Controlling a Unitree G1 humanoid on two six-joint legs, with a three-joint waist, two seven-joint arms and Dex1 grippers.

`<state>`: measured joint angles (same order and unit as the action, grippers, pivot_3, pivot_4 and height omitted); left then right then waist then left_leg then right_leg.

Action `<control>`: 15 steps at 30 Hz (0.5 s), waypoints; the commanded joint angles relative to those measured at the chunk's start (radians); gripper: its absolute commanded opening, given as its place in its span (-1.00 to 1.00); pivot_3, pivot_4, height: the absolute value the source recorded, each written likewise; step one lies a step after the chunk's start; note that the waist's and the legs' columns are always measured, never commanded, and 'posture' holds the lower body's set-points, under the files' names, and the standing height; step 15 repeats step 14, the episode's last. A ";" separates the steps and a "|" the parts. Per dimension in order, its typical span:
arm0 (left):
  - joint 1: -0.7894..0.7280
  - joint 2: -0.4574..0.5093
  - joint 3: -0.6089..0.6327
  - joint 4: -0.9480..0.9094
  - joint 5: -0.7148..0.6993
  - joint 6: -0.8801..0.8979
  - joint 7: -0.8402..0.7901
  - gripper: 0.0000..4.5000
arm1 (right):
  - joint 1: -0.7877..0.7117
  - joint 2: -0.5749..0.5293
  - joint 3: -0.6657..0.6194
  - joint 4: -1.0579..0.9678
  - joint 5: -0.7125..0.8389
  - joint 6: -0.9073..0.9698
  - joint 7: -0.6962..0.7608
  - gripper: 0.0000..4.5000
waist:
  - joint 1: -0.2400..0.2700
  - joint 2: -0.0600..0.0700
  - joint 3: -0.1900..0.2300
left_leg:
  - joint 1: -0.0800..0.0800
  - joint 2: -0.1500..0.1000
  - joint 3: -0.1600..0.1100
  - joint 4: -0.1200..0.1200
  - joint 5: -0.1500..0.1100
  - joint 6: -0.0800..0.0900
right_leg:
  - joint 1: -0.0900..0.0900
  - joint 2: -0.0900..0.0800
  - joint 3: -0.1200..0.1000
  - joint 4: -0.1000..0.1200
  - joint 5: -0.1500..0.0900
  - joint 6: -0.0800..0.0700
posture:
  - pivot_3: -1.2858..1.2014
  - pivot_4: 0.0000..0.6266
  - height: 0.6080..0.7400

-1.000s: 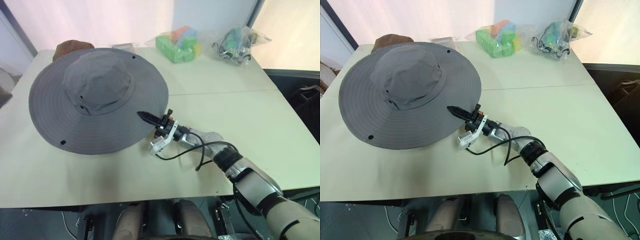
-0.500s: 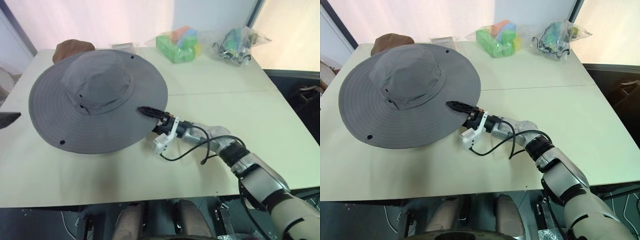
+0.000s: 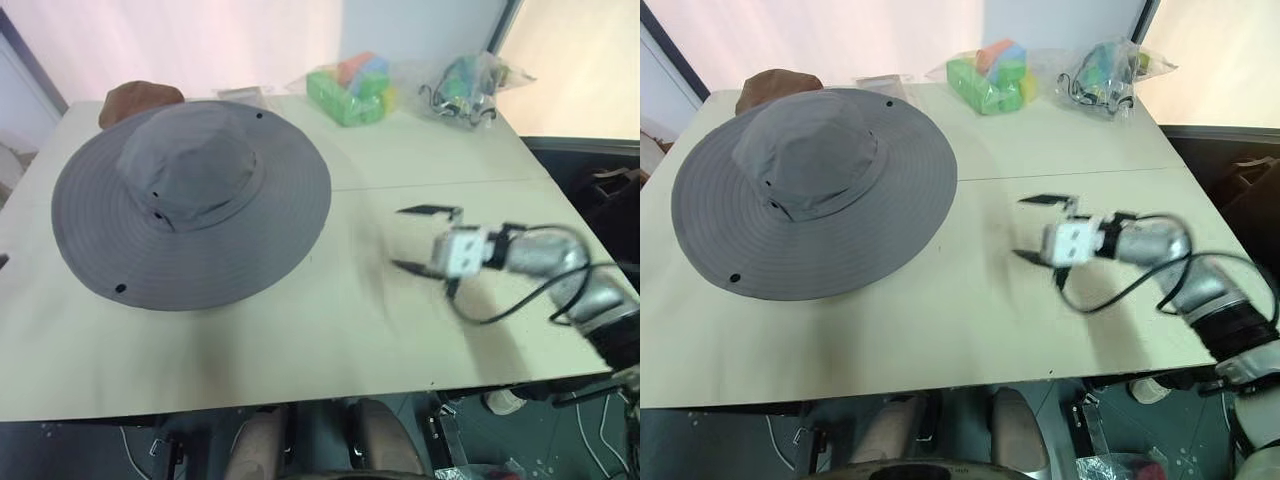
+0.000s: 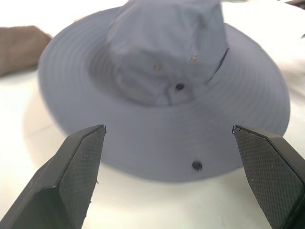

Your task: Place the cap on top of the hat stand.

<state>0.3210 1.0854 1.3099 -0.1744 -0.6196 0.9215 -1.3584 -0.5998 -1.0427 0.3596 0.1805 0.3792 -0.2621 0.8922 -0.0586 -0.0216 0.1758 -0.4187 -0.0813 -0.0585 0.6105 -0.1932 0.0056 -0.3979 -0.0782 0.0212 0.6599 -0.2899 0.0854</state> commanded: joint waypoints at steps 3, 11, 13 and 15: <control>0.178 -0.104 0.189 -0.055 0.008 -0.057 -0.061 1.00 | -0.256 -0.063 -0.183 0.104 0.271 0.520 0.361 0.97 | 0.005 0.005 0.002 | -0.001 0.001 0.001 -0.001 -0.002 0.000 | -0.001 0.000 -0.001 -0.003 -0.001 -0.001 | 0.03 -0.52 0.92; 0.256 -0.147 0.216 -0.049 -0.037 -0.110 -0.022 1.00 | -0.477 0.001 -0.208 0.319 0.167 0.693 0.605 0.97 | 0.021 0.006 0.003 | -0.008 0.004 0.007 -0.002 -0.008 -0.004 | -0.008 -0.005 -0.006 -0.014 0.000 -0.002 | 0.03 -0.52 0.92; 0.248 -0.133 0.213 -0.036 -0.044 -0.117 -0.005 1.00 | -0.497 0.015 -0.227 0.317 0.170 0.733 0.640 0.97 | 0.020 0.006 0.003 | -0.008 0.004 0.011 -0.001 -0.009 -0.002 | -0.009 -0.008 -0.007 -0.013 0.000 -0.002 | 0.03 -0.52 0.92; 0.244 -0.123 0.212 -0.034 -0.050 -0.115 0.003 1.00 | -0.503 0.021 -0.240 0.314 0.175 0.746 0.650 0.97 | 0.020 0.006 0.003 | -0.008 0.004 0.013 -0.001 -0.010 -0.001 | -0.009 -0.009 -0.007 -0.013 0.000 -0.002 | 0.03 -0.52 0.92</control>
